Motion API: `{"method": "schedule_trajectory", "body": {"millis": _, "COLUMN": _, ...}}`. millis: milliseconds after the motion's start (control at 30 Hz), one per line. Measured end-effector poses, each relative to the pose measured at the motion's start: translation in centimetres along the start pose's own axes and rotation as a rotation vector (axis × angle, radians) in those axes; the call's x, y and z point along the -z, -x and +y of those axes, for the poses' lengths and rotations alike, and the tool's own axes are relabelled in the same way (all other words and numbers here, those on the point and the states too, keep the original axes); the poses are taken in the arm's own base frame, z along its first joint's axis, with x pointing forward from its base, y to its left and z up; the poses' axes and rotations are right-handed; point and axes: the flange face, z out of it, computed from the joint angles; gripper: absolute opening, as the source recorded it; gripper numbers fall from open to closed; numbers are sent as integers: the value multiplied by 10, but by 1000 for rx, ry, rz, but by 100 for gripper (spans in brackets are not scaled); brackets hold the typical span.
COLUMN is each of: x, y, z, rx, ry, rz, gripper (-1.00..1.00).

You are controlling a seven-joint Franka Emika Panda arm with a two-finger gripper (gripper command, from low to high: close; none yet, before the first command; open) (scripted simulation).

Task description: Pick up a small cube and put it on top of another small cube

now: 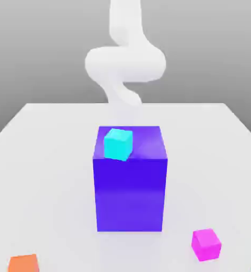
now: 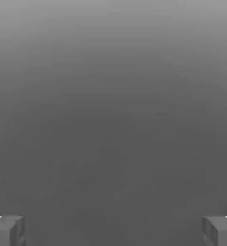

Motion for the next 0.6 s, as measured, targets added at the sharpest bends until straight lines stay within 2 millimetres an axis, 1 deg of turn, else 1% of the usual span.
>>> {"method": "schedule_trajectory", "body": {"millis": 133, "x": -68, "y": 14, "z": -8, "rx": 182, "ry": -5, "rz": -126, "gripper": 0}}
{"method": "schedule_trajectory", "body": {"millis": 267, "x": -131, "y": 39, "z": -15, "rx": 359, "ry": -13, "rz": -238, "gripper": 0}}
{"method": "schedule_trajectory", "body": {"millis": 433, "x": -205, "y": 82, "z": -18, "rx": 582, "ry": -27, "rz": -369, "gripper": 0}}
{"method": "schedule_trajectory", "body": {"millis": 600, "x": -271, "y": 135, "z": -14, "rx": 809, "ry": -41, "rz": -490, "gripper": 0}}
